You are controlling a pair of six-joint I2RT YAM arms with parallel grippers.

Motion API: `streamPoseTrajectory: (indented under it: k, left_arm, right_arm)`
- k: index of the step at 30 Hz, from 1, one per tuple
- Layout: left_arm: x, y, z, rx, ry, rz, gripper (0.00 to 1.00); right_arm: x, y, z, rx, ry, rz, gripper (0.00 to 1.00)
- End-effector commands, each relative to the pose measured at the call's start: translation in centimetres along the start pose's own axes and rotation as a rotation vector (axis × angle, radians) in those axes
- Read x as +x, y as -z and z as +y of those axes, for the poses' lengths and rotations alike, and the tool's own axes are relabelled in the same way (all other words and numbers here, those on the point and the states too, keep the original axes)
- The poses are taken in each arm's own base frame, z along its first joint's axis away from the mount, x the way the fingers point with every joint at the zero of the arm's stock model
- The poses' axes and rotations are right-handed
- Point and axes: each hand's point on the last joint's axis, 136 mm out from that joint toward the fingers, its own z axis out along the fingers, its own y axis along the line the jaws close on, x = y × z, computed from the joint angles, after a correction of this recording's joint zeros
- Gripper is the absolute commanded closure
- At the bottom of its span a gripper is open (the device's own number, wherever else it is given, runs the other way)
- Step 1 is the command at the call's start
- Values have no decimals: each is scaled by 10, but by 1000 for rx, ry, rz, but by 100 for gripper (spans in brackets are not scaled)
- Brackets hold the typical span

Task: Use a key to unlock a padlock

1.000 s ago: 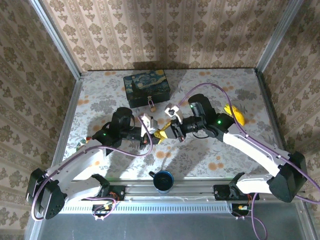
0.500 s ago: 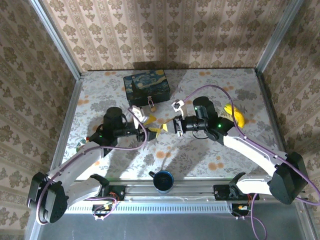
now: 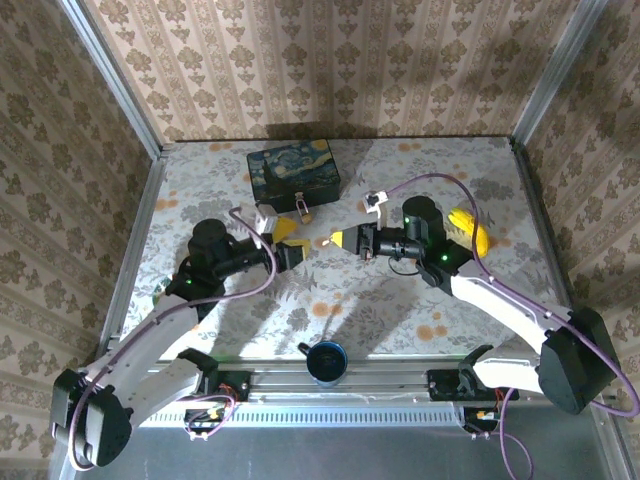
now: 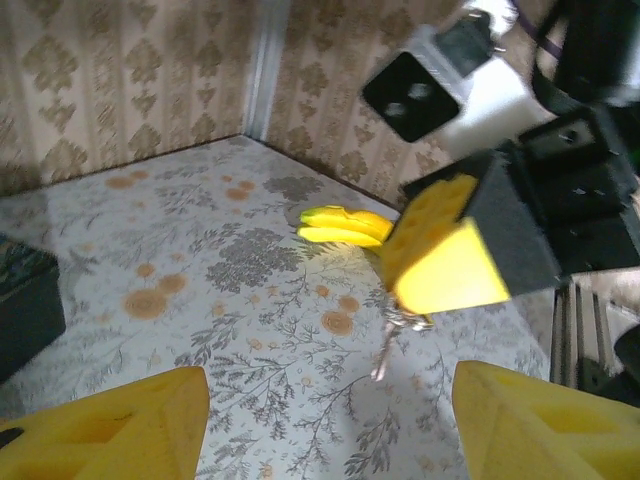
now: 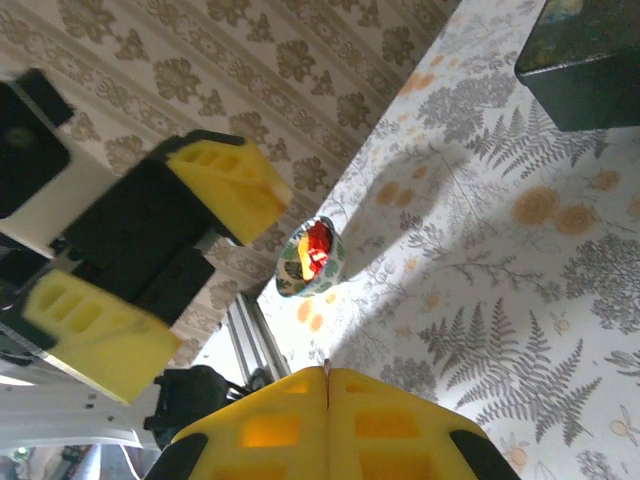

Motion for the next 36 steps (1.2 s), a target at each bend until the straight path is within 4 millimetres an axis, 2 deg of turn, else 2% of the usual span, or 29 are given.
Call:
streamPoseTrajectory:
  k: [1, 5, 7, 9, 11, 13, 15, 17, 21, 27, 30, 34, 36]
  left_arm:
    - [-20, 3, 7, -49, 142, -72, 35]
    - [-22, 1, -12, 12, 101, -63, 36]
    - [-17, 0, -21, 32, 2, -41, 37]
    - [-7, -1, -34, 35, -187, -42, 36]
    - [-2, 0, -31, -47, -394, -84, 36]
    - [-6, 3, -19, -179, -578, -156, 39]
    - [-21, 9, -6, -309, -707, -249, 41]
    - [-28, 6, -5, -345, -809, -265, 48]
    - [-28, -13, -11, -360, -993, -253, 49]
    - [-25, -36, -17, -321, -1072, -235, 53]
    - [-29, -39, -16, -327, -1080, -236, 55]
    - [-30, -44, -16, -319, -1085, -221, 66]
    - [-27, -47, -16, -306, -1088, -199, 66]
  right_arm:
    - [-20, 7, 21, -79, 6, -93, 100]
    - [-24, 9, 29, -123, -6, -116, 100]
    - [-26, 9, 31, -132, -22, -122, 100]
    - [-27, 9, 31, -129, -50, -122, 100]
    - [-29, 9, 29, -107, -89, -123, 100]
    - [-29, 10, 24, -70, -132, -122, 100]
    - [-29, 11, 20, -43, -169, -118, 100]
    - [-30, 11, 20, -36, -197, -121, 100]
    - [-31, 12, 21, -41, -229, -130, 100]
    - [-30, 9, 21, -38, -240, -130, 100]
    - [-29, 8, 21, -38, -245, -127, 100]
    - [-29, 9, 21, -39, -247, -127, 100]
    - [-29, 9, 23, -41, -244, -128, 100]
